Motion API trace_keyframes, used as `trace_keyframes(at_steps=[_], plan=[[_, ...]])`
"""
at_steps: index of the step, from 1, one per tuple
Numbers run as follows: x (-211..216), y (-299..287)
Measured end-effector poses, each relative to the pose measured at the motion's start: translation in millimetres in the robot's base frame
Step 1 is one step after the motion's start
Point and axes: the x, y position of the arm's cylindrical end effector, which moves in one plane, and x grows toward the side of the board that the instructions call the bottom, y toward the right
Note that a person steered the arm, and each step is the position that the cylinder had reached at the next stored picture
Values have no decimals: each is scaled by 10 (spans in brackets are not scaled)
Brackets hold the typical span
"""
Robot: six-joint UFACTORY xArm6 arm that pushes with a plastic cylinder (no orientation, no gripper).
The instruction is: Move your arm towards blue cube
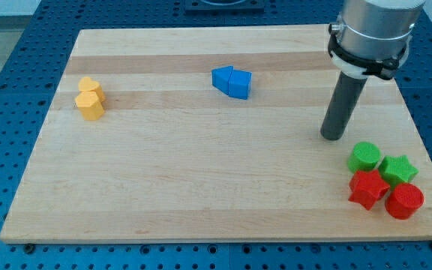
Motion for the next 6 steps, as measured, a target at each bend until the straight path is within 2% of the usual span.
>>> trace_keyframes(at_steps=[1,2,3,6], plan=[[0,0],[-177,0],[-621,-2],[-921,-1104]])
